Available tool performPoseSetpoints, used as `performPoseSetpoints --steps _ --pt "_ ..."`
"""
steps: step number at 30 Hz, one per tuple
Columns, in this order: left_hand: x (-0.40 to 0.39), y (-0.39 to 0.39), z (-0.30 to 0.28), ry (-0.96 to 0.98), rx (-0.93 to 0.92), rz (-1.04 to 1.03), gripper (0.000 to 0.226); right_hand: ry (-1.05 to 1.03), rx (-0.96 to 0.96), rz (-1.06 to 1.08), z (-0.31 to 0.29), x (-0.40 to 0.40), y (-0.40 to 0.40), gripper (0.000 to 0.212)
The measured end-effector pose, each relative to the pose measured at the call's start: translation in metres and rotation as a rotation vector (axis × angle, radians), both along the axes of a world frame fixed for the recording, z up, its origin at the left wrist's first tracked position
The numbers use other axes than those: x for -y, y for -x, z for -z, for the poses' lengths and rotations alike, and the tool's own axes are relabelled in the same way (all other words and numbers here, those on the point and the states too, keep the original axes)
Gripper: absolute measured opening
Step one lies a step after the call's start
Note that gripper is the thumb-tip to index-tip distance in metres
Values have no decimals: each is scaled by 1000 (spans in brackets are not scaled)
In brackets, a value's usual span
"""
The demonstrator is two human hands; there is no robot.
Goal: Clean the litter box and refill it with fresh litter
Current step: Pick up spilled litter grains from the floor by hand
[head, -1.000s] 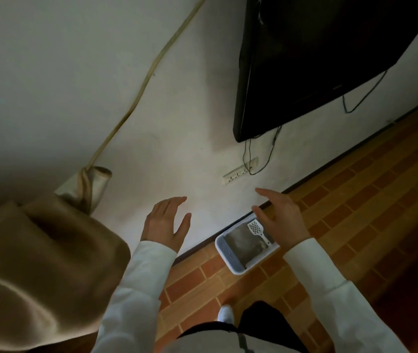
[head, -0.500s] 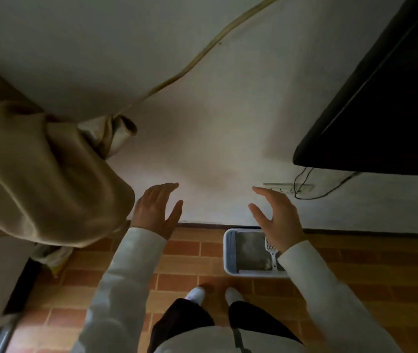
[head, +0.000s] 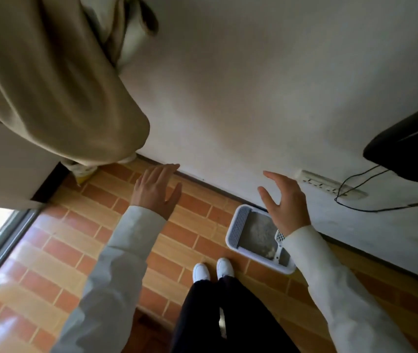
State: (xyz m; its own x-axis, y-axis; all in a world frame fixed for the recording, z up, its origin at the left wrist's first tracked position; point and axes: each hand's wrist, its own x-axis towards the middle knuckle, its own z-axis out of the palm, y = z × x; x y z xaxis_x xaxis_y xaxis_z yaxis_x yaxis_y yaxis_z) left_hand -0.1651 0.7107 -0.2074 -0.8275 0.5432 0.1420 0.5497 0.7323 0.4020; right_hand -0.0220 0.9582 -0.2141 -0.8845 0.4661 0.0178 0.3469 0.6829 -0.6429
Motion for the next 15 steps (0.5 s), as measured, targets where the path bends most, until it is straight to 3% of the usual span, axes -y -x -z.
performPoseSetpoints --steps 7,15 --pt "19 12 138 105 23 -3 50 -8 -20 -25 134 8 37 36" --pt "22 34 351 139 39 -20 46 4 70 -33 346 5 66 37"
